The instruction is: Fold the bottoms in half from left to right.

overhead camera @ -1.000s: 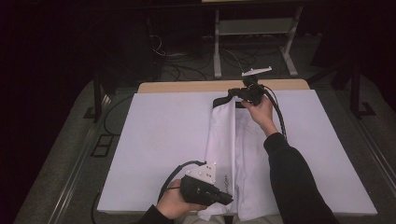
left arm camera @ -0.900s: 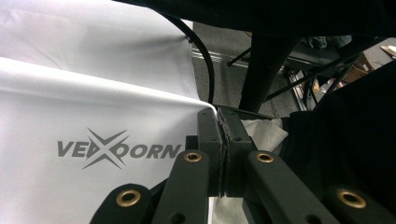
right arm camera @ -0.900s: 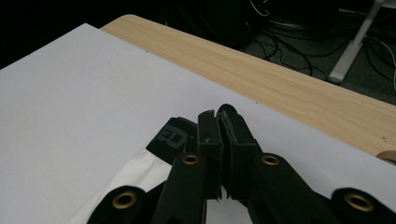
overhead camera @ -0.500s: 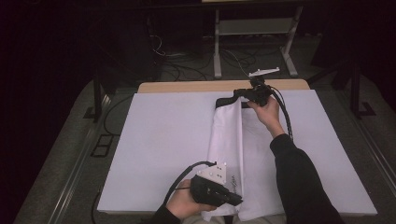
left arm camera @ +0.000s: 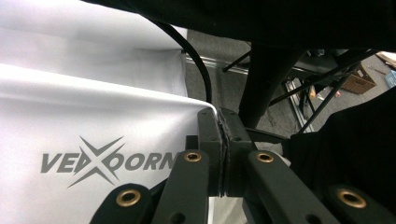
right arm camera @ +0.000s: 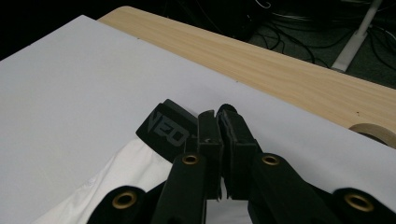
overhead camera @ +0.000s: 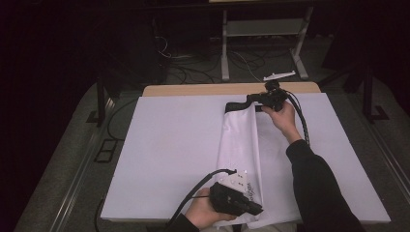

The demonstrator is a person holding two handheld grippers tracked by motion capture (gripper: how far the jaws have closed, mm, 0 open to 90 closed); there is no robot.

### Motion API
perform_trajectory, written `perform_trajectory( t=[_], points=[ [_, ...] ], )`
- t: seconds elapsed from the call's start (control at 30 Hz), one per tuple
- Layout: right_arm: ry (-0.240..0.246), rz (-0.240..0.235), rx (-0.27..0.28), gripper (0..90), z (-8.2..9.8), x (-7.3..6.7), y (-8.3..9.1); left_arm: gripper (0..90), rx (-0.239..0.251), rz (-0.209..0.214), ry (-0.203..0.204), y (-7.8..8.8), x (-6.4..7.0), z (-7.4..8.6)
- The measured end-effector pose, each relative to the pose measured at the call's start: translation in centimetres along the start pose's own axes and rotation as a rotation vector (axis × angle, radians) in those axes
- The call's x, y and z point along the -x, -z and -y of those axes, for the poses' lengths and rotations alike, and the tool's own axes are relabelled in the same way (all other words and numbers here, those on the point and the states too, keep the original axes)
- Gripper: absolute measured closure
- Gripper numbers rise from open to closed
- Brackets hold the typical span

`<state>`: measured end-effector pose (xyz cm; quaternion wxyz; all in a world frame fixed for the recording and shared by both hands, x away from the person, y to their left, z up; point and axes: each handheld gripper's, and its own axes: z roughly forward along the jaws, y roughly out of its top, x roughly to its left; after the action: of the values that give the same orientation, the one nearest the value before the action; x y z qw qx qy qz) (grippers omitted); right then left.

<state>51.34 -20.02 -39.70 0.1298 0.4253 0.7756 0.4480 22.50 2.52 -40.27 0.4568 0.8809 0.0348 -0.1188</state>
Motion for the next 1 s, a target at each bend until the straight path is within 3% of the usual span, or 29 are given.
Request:
perform_trajectory(
  t=[0.63, 1.0],
  points=[
    [0.040, 0.040, -0.015, 85.9, 0.8, 1.9, 1.7, 87.5, 0.018, 0.025, -0.033, -2.6, -0.6, -1.7],
    [0.059, 0.050, -0.006, 85.8, 1.5, 2.8, 2.1, 87.4, -0.003, 0.043, -0.042, -4.6, -1.0, -2.2]
  ],
)
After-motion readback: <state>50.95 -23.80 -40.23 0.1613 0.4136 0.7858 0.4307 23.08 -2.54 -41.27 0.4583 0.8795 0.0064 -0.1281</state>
